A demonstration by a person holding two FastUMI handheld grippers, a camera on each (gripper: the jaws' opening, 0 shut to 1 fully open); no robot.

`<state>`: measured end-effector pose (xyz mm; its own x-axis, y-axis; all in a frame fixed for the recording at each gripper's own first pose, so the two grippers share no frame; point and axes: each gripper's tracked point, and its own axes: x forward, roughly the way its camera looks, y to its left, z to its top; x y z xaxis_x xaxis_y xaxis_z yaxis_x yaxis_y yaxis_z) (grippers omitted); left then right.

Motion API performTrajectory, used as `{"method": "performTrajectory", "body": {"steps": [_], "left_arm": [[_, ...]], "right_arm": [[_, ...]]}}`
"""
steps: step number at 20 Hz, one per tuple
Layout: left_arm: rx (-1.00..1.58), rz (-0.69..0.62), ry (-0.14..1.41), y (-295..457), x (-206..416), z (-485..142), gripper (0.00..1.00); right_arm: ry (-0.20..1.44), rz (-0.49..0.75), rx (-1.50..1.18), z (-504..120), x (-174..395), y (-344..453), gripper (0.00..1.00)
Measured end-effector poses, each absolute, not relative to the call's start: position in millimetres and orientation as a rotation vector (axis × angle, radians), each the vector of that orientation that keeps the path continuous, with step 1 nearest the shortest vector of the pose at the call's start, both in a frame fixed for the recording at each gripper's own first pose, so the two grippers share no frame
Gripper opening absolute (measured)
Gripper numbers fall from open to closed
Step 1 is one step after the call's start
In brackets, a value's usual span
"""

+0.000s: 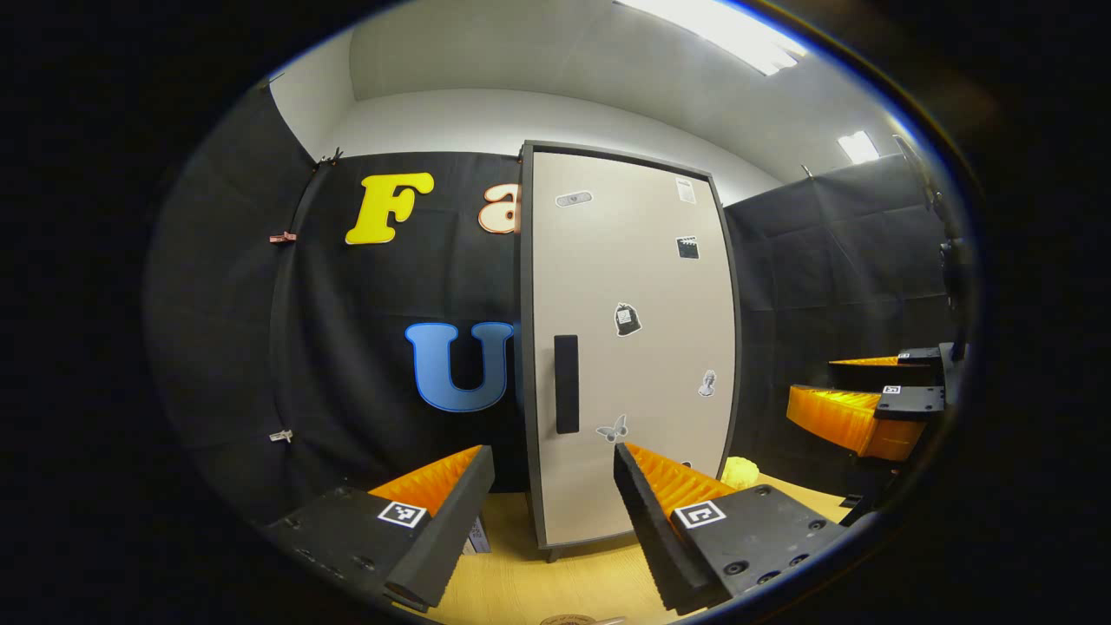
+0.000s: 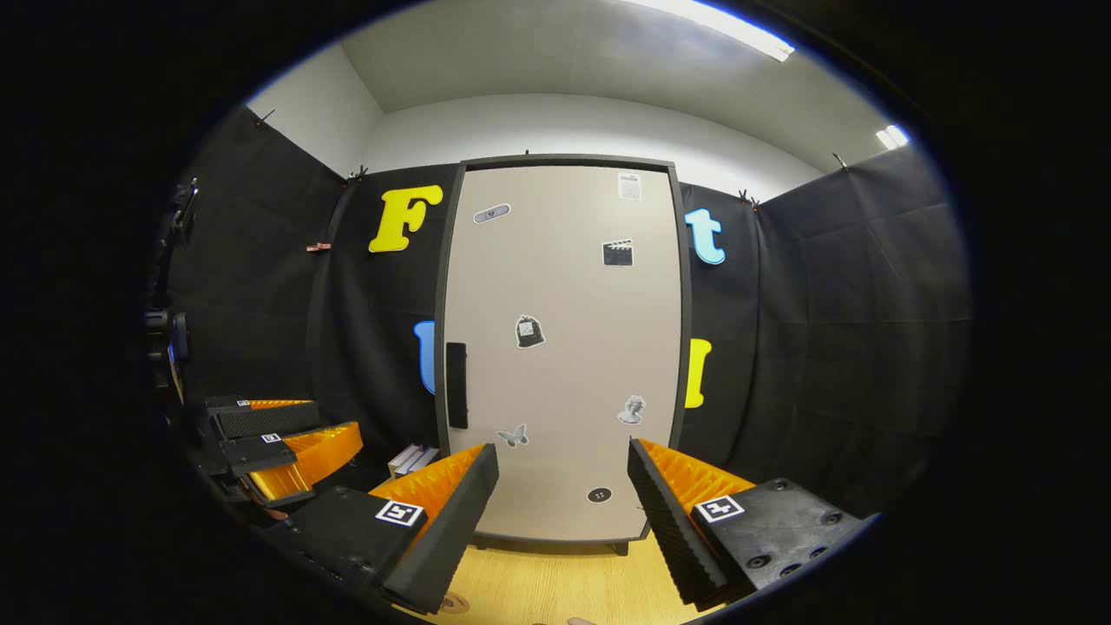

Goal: Open the cabinet door with the right hand, grasp the bottle in the cabinet with the left hand and place it on the coaster, then close the cabinet door with the right hand.

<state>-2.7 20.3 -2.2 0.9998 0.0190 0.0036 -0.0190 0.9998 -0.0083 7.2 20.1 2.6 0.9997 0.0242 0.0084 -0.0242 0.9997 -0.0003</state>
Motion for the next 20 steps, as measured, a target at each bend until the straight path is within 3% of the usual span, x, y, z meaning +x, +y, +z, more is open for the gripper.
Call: {"method": "performTrajectory", "body": {"steps": [4,6,7,20], "left_arm": [[0.004,0.045,-0.001,43.1,-9.5,-5.0,0.88],[0.006,0.063,0.001,58.2,-13.1,-6.7,0.84],[0.006,0.075,0.003,66.4,-14.9,-7.7,0.88],[-0.006,0.168,0.018,154.7,-19.6,-24.1,0.88]], "right_arm": [[-0.014,0.064,0.0,2.2,18.8,47.1,0.97],[-0.019,0.092,-0.005,1.8,26.9,64.9,0.97],[-0.023,0.107,-0.006,1.8,32.3,74.8,0.97],[-0.076,0.161,0.004,0.5,131.4,159.8,0.97]]}}
